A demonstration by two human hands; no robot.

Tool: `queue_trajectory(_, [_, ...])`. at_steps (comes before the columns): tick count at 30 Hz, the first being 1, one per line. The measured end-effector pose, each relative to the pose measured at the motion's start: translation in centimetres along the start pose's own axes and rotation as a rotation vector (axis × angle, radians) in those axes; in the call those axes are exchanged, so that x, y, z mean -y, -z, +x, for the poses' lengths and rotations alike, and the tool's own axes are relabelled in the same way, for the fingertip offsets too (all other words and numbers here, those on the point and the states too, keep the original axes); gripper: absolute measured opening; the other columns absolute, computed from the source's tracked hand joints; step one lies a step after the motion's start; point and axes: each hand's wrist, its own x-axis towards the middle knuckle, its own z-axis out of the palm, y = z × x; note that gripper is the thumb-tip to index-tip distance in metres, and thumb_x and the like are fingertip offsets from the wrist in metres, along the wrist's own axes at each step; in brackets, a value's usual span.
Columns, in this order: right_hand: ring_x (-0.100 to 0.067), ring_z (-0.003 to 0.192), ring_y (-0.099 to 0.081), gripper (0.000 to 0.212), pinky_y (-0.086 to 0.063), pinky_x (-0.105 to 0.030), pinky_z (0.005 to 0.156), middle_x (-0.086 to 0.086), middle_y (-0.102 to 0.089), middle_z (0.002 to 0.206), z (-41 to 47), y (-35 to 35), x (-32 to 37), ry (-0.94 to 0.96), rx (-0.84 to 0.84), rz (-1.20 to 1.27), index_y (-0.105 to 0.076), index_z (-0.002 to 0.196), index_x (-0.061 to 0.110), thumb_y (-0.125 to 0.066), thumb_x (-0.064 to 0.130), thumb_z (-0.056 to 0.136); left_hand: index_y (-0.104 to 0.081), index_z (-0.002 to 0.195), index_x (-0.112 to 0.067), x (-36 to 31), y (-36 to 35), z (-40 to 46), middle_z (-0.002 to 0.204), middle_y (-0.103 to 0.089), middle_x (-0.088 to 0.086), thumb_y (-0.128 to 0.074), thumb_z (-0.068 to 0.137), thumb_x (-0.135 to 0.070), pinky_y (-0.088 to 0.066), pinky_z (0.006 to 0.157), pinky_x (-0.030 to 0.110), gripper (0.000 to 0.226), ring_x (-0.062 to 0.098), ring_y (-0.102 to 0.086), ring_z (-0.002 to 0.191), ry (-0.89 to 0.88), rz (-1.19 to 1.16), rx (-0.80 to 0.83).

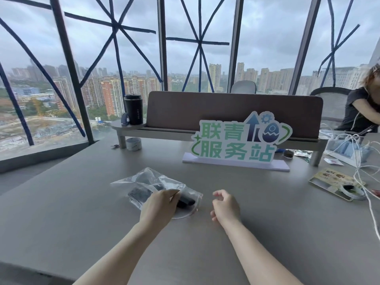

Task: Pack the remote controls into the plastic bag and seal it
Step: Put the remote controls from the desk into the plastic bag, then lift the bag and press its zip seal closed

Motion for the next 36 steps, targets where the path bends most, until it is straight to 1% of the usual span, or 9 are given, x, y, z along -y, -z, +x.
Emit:
queue_trajectory(4, [-0.020,0.057,-0.057,0.052,-0.044,-0.027,0.043,0.004,-0.058,0.087,1.9,-1.6,0.6,0.083,0.239,-0.175,-0.048,0.137,0.033,-0.060,0.028,0.086,-0.067,0.097,-0.034,0.6,0.2,-0.5,0.085,-0.072,-0.003,-0.046,0.089,-0.043,-0.055,0.070,0.035,0.025,0.026,-0.063,0.083,-0.009,0.012,0.090])
queue_trajectory(9, [-0.024,0.069,-0.066,0.018,-0.058,-0.034,0.073,0.004,-0.067,0.073,3.1,-3.4,1.0,0.251,0.098,-0.350,-0.076,0.090,0.021,-0.059,0.019,0.085,-0.065,0.112,-0.034,2.3,1.6,-0.5,0.107,-0.070,0.001,-0.054,0.077,-0.019,-0.051,0.079,0.028,0.040,0.024,-0.062,0.098,-0.039,0.063,0.284])
queue_trajectory(11, [-0.026,0.077,-0.071,0.020,-0.055,-0.029,0.070,0.003,-0.069,0.076,2.3,-3.0,1.5,0.277,0.044,-0.330,-0.075,0.090,0.021,-0.058,0.013,0.083,-0.059,0.126,-0.028,3.1,2.7,-0.4,0.120,-0.067,0.002,-0.054,0.074,-0.008,-0.046,0.076,0.018,0.056,0.023,-0.060,0.106,-0.104,0.137,0.401])
queue_trajectory(13, [-0.024,0.067,-0.067,0.028,-0.054,-0.030,0.061,0.004,-0.066,0.075,1.2,-1.9,2.7,0.296,0.040,-0.267,-0.069,0.100,0.022,-0.054,0.006,0.083,-0.059,0.124,-0.026,3.3,4.4,-0.4,0.118,-0.066,-0.001,-0.048,0.071,0.001,-0.046,0.055,0.011,0.061,0.022,-0.066,0.087,-0.075,0.133,0.443])
queue_trajectory(17, [-0.019,0.043,-0.059,0.023,-0.047,-0.027,0.041,-0.001,-0.064,0.062,-0.9,1.3,7.1,0.380,0.031,-0.200,-0.065,0.090,0.021,-0.051,0.005,0.082,-0.063,0.113,-0.019,2.0,8.3,1.1,0.082,-0.066,0.010,-0.051,0.075,0.004,-0.055,0.043,0.031,0.046,0.022,-0.060,0.042,0.175,-0.150,0.253])
queue_trajectory(22, [-0.017,0.035,-0.052,0.023,-0.044,-0.025,0.036,-0.010,-0.065,0.056,-3.9,5.8,14.9,0.441,-0.033,0.129,-0.069,0.076,0.011,-0.051,-0.001,0.082,-0.065,0.084,-0.010,-3.0,15.8,3.6,0.076,-0.063,0.010,-0.060,0.082,0.007,-0.059,0.046,0.026,0.018,0.014,-0.065,0.041,0.101,-0.540,-0.018])
queue_trajectory(27, [-0.013,0.035,-0.053,0.024,-0.049,-0.025,0.035,-0.010,-0.065,0.057,-6.7,9.0,19.3,0.472,-0.069,0.343,-0.072,0.076,0.007,-0.052,-0.001,0.085,-0.065,0.070,-0.007,-6.9,19.4,4.3,0.067,-0.062,0.010,-0.059,0.081,0.010,-0.053,0.043,0.013,0.021,0.009,-0.062,0.042,0.033,-0.652,-0.140])
queue_trajectory(33, [-0.012,0.033,-0.050,0.018,-0.048,-0.025,0.038,-0.008,-0.063,0.054,-7.6,11.0,19.2,0.437,-0.130,0.323,-0.072,0.071,0.003,-0.057,0.000,0.082,-0.072,0.071,-0.012,-7.3,18.4,3.8,0.082,-0.071,0.023,-0.065,0.077,0.004,-0.059,0.059,0.020,0.018,0.023,-0.063,0.063,0.033,-0.673,-0.109])
queue_trajectory(36, [-0.012,0.031,-0.050,0.020,-0.048,-0.026,0.039,-0.004,-0.061,0.048,-8.0,11.7,18.6,0.421,-0.152,0.299,-0.070,0.063,0.004,-0.061,0.000,0.080,-0.076,0.085,-0.015,-7.1,17.4,2.9,0.082,-0.073,0.015,-0.074,0.069,-0.007,-0.059,0.064,0.019,0.018,0.017,-0.065,0.070,-0.058,-0.800,0.099])
